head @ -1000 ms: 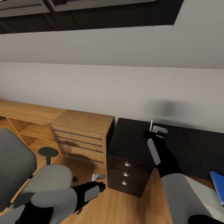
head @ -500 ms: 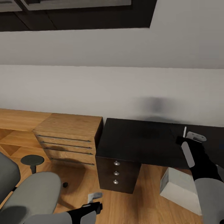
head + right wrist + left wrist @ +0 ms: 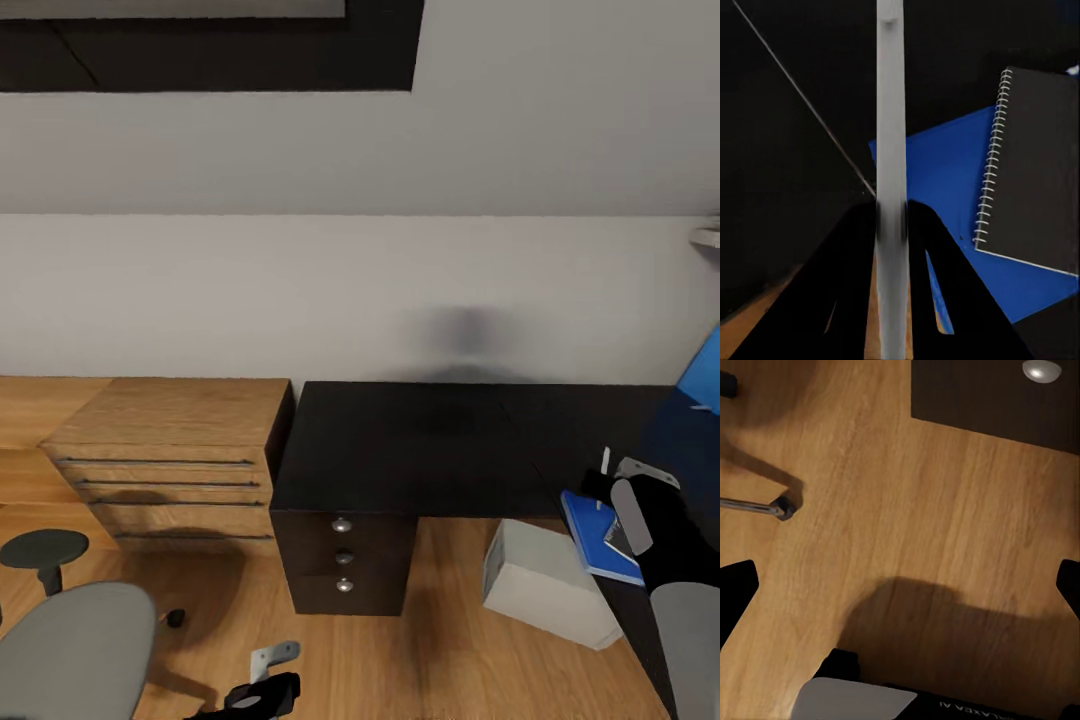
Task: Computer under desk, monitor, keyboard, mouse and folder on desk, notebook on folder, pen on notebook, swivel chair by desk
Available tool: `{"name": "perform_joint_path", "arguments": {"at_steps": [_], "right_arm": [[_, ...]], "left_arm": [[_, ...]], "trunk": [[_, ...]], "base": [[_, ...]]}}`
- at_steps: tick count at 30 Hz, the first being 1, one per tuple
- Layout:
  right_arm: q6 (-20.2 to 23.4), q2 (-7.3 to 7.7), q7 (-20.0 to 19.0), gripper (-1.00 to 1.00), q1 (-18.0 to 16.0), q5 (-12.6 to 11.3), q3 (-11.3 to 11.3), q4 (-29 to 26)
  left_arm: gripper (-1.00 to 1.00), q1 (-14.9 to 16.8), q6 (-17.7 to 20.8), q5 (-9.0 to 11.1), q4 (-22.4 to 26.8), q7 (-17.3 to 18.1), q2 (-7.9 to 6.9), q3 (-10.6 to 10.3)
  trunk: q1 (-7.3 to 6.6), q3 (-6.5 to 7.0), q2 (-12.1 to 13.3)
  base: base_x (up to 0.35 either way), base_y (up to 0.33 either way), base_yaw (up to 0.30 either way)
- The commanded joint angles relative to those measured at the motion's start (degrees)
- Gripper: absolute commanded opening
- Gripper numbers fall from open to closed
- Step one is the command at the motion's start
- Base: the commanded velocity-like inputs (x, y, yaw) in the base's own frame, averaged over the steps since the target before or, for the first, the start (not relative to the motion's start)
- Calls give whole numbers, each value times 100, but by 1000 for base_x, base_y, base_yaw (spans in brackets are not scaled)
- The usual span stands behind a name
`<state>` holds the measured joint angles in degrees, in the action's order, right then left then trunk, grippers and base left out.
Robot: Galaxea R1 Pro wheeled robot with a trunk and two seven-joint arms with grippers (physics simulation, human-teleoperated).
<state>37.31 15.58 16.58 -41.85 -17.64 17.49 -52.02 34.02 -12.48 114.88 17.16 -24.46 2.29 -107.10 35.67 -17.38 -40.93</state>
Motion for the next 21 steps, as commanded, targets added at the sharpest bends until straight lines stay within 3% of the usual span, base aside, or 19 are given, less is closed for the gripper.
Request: {"name": "perform_joint_path", "arguments": {"at_steps": [1,17,21], "right_arm": [[14,6,45,-100,-3,-69,27,14],[-413,67,36,-100,-15,-32,130,644],[-434,64,25,-100,-16,-25,79,638]], "left_arm": [[100,7,-41,51,15,-26,-3,-48],[100,-1,-496,52,31,-52,-10,-56],[100,-1,-516,52,33,-43,-10,-57]], "trunk": [[1,-8,-7],[1,-24,-7],[1,-30,-7]], "base": [[0,0,-267],[0,0,-263],[0,0,-103]]}}
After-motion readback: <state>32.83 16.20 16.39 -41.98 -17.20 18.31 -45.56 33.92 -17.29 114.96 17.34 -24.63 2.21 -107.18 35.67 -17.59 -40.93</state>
